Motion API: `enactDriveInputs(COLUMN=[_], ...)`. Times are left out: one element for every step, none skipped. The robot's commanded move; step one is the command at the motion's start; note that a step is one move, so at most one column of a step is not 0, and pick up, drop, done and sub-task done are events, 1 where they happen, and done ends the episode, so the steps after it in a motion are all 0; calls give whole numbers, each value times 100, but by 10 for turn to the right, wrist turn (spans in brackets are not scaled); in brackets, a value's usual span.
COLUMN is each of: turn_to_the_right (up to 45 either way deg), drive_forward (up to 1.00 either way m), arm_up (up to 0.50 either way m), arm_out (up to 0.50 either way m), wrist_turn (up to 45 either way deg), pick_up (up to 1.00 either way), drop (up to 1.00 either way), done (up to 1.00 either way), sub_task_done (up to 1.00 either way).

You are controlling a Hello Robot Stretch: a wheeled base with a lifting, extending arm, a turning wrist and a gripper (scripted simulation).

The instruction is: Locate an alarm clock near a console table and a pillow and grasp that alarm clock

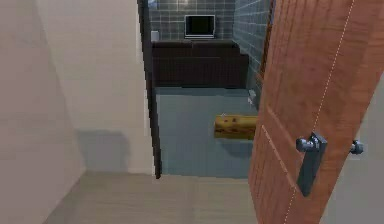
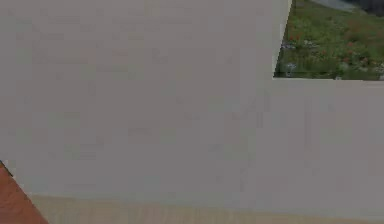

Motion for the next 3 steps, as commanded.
enactDriveInputs(turn_to_the_right=[0,0,-450], drive_forward=[100,90,0], arm_up=[0,0,0], arm_out=[0,0,0], wrist_turn=[0,0,0], pick_up=[0,0,0], drop=[0,0,0], done=[0,0,0], sub_task_done=[0,0,0])
